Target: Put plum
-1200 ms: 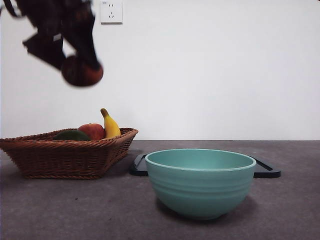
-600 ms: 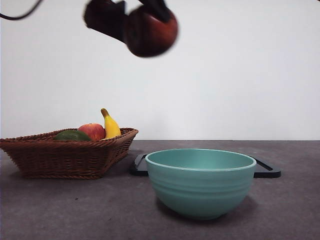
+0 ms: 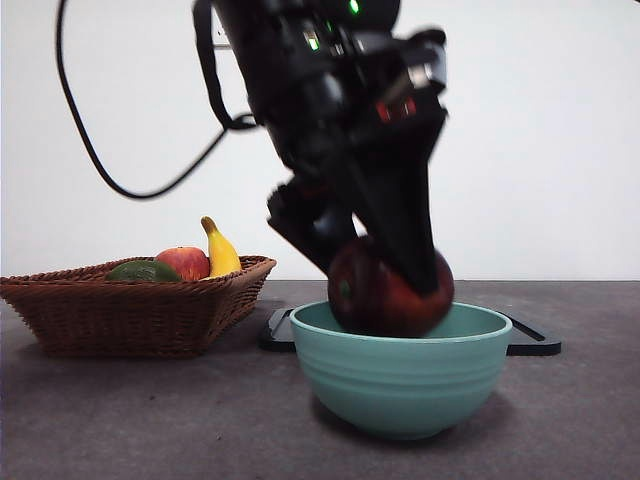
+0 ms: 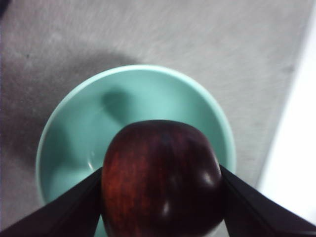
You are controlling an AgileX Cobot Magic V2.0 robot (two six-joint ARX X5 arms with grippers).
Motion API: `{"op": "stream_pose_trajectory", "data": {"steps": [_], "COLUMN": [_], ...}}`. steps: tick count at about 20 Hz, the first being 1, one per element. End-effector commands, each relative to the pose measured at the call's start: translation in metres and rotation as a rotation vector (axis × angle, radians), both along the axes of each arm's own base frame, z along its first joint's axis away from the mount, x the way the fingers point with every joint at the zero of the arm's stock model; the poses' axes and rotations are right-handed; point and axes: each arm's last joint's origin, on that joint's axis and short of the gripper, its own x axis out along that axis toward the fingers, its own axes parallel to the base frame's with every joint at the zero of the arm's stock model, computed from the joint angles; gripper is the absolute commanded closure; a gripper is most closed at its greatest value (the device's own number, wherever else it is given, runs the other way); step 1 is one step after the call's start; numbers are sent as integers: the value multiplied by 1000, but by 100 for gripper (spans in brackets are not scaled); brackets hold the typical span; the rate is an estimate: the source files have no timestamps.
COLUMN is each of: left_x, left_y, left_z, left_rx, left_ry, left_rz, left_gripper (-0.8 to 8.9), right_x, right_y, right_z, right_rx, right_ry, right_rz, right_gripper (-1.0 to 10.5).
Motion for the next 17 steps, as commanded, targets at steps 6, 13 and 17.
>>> {"op": "stream_pose_trajectory", "data": {"steps": [6, 13, 17], "left_x": [0, 0, 0], "left_y": [-18, -19, -19], "left_z": [-18, -23, -24], "left_rx": [25, 38, 42], "left_ry": [-59, -57, -53], "left_rz": [-50, -71, -71], "left_gripper": [534, 488, 405], "right_x": [1, 1, 0], "right_y": [1, 1, 1], "right_z": [5, 5, 5], "right_rx": [2, 2, 3], "right_ry": [-16, -16, -18], "right_rz": [7, 8, 8], "right_gripper": [555, 555, 555]}}
